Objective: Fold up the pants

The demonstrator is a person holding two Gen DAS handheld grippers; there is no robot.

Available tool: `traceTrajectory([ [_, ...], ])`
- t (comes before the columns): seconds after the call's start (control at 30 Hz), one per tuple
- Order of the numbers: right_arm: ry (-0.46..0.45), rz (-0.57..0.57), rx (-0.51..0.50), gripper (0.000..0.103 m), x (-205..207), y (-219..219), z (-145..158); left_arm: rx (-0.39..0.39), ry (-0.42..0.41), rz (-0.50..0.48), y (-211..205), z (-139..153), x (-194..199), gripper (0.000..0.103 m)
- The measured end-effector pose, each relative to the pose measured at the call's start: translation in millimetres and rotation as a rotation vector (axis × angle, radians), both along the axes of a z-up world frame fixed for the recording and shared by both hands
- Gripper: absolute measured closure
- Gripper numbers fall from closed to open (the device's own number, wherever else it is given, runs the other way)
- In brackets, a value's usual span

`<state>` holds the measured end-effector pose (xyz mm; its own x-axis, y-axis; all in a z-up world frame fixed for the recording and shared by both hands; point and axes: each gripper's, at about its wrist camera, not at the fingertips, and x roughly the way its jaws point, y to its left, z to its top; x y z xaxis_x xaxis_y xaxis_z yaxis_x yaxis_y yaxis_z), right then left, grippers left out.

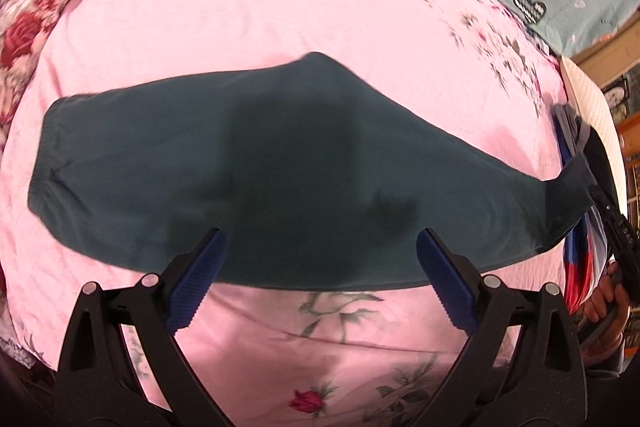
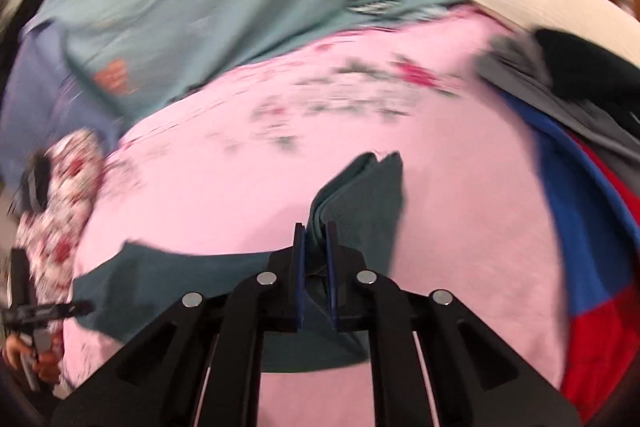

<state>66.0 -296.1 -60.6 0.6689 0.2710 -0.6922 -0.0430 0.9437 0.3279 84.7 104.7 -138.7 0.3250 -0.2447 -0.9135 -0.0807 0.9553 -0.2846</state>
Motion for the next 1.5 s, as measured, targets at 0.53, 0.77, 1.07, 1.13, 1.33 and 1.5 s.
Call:
traceTrajectory([
  [0.53, 0.220, 0.554, -0.028, 0.094, 16.2, 224.5, -87.2, -0.017, 0.034, 0.109, 60.2, -16.5, -48.2, 0.006],
  [0.77, 0.248, 0.532, 0.124, 0.070, 17.7, 193.9, -66.6, -0.017, -0.059, -0.006, 33.9, 7.4, -37.6, 0.009],
  [1.07, 0.211, 0.189, 0.206, 0.073, 30.1, 66.0, -55.2, -0.184, -0.180, -0.437, -107.6, 21.5, 1.0, 0.080],
  [1.13, 0.217, 0.186, 0.209, 0.077, 37.6, 56.8, -63.1, -0.165, -0.138, -0.471, -129.9, 0.9, 8.6, 0.082],
  [1.33, 0.267, 0.198, 0.146, 0.103, 73.8, 52.3, -112.5, -0.204, 0.013, -0.372, -122.7, -53.8, 8.1, 0.086],
  [1.5, 0.290, 0.139, 0.298, 0.099, 75.8, 32.3, -108.4, -0.275, 0.024, -0.307, -110.5, -61.1, 5.7, 0.087],
])
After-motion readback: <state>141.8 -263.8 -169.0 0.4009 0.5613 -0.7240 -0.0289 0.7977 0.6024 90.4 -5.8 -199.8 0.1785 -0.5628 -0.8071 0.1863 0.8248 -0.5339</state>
